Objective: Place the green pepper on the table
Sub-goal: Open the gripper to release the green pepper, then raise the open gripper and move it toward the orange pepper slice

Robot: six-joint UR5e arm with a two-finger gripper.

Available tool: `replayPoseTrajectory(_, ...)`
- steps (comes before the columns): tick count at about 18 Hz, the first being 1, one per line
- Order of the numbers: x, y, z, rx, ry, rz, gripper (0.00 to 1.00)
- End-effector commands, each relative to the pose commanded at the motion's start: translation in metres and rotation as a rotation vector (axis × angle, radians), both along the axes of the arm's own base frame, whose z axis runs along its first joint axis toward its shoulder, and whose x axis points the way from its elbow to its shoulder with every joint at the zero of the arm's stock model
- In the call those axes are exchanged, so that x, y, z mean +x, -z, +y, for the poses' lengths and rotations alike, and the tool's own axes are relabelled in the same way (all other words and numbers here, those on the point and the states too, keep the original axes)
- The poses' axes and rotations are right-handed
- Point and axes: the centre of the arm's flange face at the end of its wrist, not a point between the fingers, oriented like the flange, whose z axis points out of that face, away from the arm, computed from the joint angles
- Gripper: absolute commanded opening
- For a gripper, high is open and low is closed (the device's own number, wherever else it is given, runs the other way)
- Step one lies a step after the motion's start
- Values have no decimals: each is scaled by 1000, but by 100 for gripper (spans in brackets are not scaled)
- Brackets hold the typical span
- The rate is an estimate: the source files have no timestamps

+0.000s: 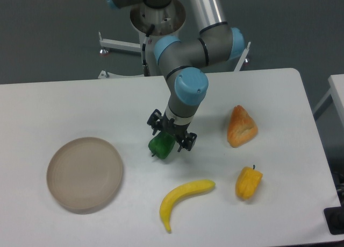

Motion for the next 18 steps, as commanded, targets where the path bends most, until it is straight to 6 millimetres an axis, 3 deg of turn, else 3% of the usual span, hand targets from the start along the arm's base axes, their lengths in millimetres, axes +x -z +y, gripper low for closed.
replayPoseTrajectory(6,-41,-53,1,39,-21,136,100)
replayPoseTrajectory(9,-62,-64,-5,11,70,230,100)
replayPoseTrajectory(14,-108,-89,-16,8,63,315,100)
replayPoseTrajectory(18,-131,-100,-23,11,97,345,100)
